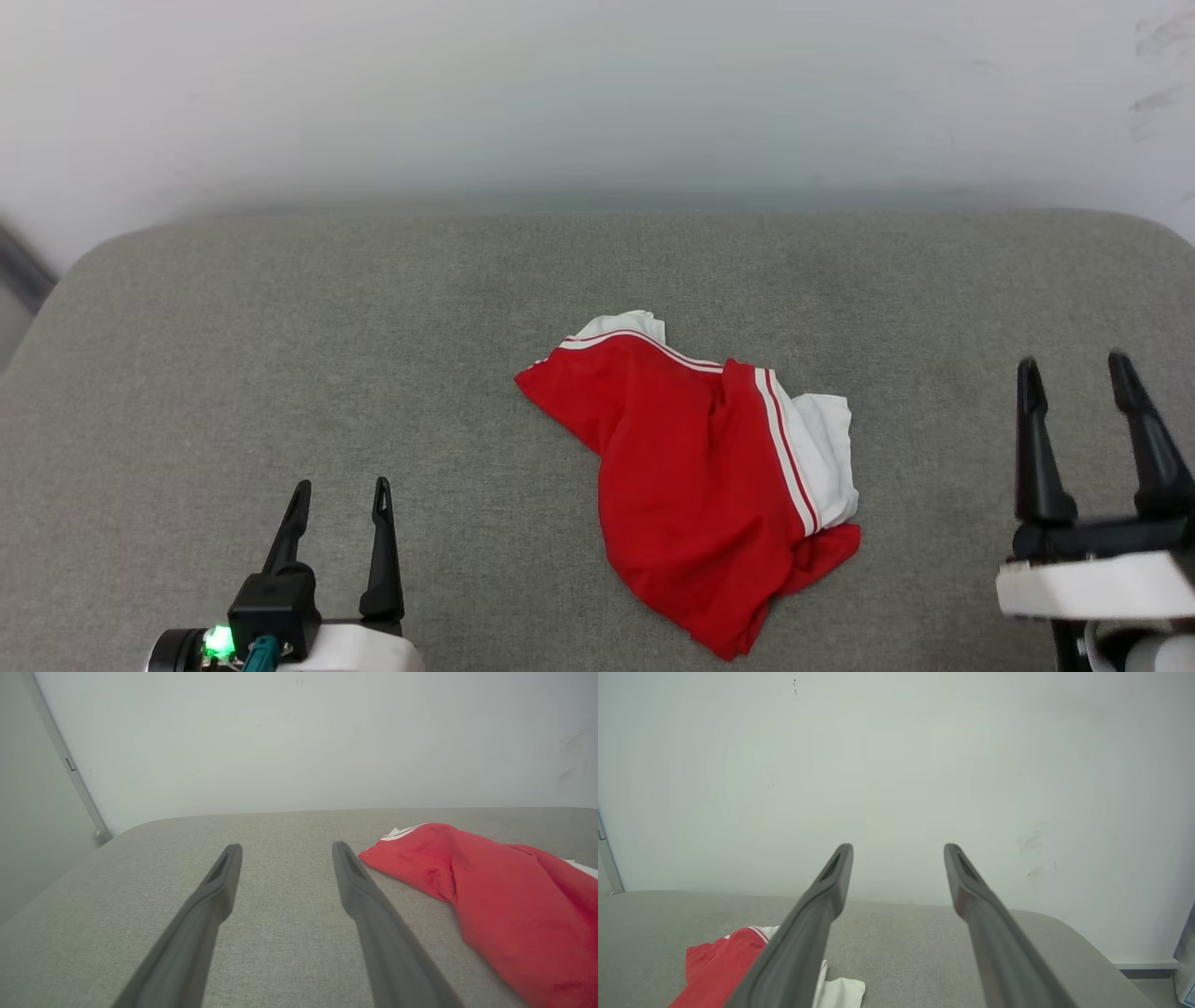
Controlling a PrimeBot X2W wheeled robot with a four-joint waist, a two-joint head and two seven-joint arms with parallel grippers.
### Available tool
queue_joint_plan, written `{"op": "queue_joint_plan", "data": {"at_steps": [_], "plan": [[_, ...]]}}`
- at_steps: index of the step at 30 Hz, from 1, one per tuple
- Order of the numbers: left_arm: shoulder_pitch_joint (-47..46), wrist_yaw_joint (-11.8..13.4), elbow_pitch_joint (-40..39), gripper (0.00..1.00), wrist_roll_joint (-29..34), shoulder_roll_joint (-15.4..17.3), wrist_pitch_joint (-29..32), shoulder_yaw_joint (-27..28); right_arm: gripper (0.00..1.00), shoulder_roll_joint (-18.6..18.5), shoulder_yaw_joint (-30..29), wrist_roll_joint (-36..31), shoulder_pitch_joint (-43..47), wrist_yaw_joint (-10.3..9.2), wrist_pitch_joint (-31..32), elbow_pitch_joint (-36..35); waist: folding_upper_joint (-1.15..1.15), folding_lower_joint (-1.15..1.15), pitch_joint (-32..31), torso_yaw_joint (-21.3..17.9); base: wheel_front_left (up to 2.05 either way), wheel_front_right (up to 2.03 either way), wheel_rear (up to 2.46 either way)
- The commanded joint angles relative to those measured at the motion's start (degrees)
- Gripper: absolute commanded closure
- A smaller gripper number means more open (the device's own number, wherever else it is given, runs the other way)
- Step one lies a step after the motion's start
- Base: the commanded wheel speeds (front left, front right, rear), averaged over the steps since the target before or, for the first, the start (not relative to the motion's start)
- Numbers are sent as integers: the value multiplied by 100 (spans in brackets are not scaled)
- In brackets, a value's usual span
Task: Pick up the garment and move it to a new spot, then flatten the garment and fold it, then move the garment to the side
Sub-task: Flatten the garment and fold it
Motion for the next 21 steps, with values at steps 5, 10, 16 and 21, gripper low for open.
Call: {"op": "queue_joint_plan", "data": {"at_steps": [5, 10, 16, 21], "plan": [[-173, -73, -22, 0, 82, -78, -15, 109, 0, -385, 312, -346, -1220, -4, -10, 15, 0, 0, 220, -34, 0, 0, 0], [-268, -114, -48, 0, 129, -139, -15, 179, 0, -1147, 981, -111, -2367, -4, 354, 790, 0, 0, 381, -51, 0, 0, 0], [-366, -152, -88, 0, 160, -185, -15, 228, 0, -2019, 2003, 756, -3295, -4, 2007, 1205, 0, 0, 574, -53, 0, 0, 0], [-496, -185, -144, 0, 183, -210, -15, 288, 0, -2947, 3406, 1967, -4014, -4, 4016, 1186, 0, 0, 836, -63, 0, 0, 0]]}}
